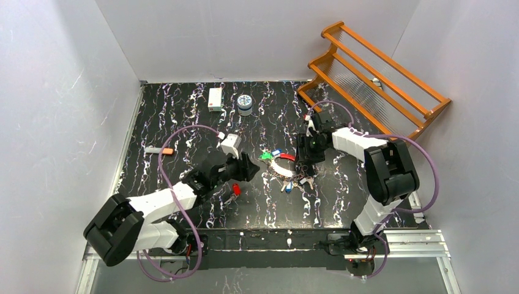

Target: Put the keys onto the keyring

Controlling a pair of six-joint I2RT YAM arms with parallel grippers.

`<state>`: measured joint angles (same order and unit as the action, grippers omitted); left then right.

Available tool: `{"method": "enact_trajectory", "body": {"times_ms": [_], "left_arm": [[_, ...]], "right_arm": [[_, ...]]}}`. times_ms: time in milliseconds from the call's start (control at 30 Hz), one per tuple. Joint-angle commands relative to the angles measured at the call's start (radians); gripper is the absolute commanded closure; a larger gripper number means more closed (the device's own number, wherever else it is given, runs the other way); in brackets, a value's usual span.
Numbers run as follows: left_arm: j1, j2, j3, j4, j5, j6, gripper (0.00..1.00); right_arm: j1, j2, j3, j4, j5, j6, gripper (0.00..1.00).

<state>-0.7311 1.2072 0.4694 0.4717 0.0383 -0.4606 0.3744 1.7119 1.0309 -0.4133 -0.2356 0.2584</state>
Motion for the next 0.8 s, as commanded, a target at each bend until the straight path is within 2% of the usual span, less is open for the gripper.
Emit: {"method": "enact_trajectory", "body": {"times_ms": [0,167,267,400,500,633,767], "left_arm": [[0.006,-0.071,-0.077,0.153,0.014,-0.130,0.50],[0.008,-0.108,-0.109,0.162,0.013,-0.129,0.50],[0.009,-0.117,-0.114,0.163,0.018,-0.117,0.57],[0.010,-0.125,-0.112,0.162,0.032,-0.098,0.62],[0.010,-0.134,-0.114,0.162,0.044,-0.092,0.64],[0.010,-0.148,-0.124,0.162,0.045,-0.092,0.64],[0.010,-0.161,-0.135,0.157,0.049,-0.092,0.64]], "right_arm": [[-0.002,0.030,0.029,0.015,-0.087,-0.021,0.37],[0.002,-0.010,-0.065,0.071,-0.284,0.020,0.53],[0.037,-0.032,-0.127,0.111,-0.327,0.067,0.64],[0.112,-0.022,-0.172,0.154,-0.361,0.123,0.67],[0.179,-0.020,-0.188,0.201,-0.386,0.176,0.66],[0.269,-0.005,-0.154,0.241,-0.408,0.214,0.59],[0.287,-0.039,-0.133,0.237,-0.383,0.217,0.52]]}}
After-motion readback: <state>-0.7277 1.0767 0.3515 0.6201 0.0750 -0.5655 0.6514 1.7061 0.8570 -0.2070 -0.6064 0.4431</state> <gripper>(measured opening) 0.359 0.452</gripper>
